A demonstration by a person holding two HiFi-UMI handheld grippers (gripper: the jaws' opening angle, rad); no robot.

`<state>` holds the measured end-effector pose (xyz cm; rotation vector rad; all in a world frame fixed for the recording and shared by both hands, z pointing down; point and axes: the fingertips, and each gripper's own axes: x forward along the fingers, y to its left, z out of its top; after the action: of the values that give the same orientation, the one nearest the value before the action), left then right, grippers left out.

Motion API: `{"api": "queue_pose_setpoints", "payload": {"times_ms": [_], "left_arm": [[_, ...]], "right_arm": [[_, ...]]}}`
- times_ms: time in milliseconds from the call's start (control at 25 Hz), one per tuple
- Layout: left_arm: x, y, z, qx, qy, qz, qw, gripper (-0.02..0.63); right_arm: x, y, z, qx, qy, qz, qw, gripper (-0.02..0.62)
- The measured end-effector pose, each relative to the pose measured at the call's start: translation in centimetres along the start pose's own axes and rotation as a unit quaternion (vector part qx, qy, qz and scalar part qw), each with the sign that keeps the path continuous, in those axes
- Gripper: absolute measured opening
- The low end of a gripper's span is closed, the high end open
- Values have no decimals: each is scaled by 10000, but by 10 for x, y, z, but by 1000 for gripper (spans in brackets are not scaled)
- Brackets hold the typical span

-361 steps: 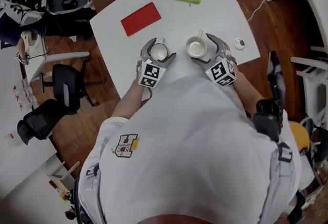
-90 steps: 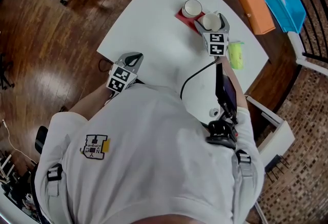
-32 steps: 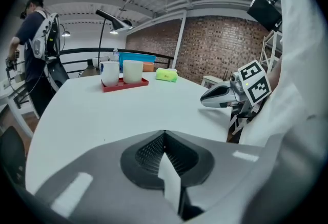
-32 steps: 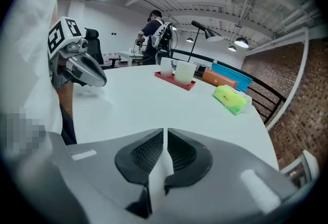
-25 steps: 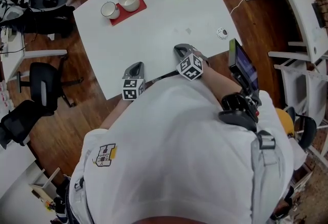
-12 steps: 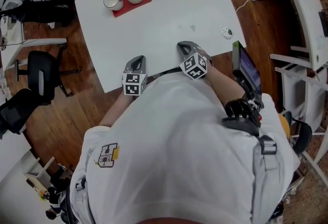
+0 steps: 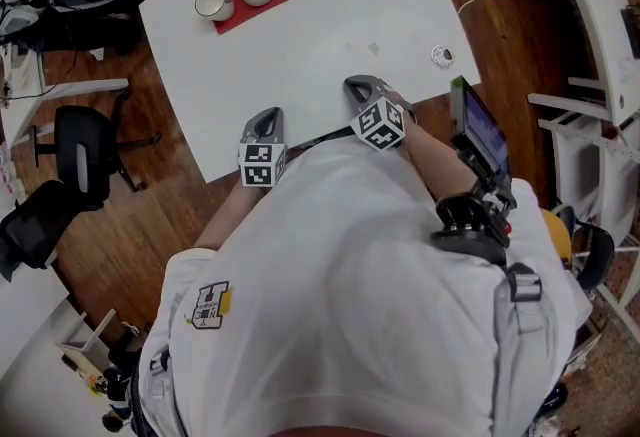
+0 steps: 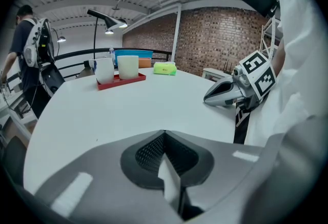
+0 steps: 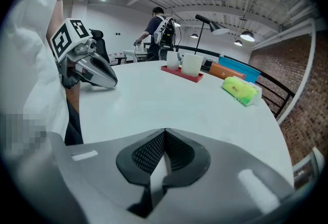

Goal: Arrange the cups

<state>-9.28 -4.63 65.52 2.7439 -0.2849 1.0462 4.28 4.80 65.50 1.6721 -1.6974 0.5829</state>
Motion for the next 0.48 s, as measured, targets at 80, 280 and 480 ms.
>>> {"api": "queue_pose_setpoints", "payload": {"times_ms": [80, 280, 480], "left_arm": [[0, 0, 0, -4, 35, -13, 10000, 0], [0, -1, -1, 18, 127, -72, 9999, 0], [1, -2, -2, 45, 150, -97, 9998, 0]], "right_arm": [[0, 0, 0, 12, 16, 22, 10000, 0], [0, 0, 0, 10, 42, 103, 9999, 0], [0, 0, 0, -2, 34, 116, 9999, 0]]}}
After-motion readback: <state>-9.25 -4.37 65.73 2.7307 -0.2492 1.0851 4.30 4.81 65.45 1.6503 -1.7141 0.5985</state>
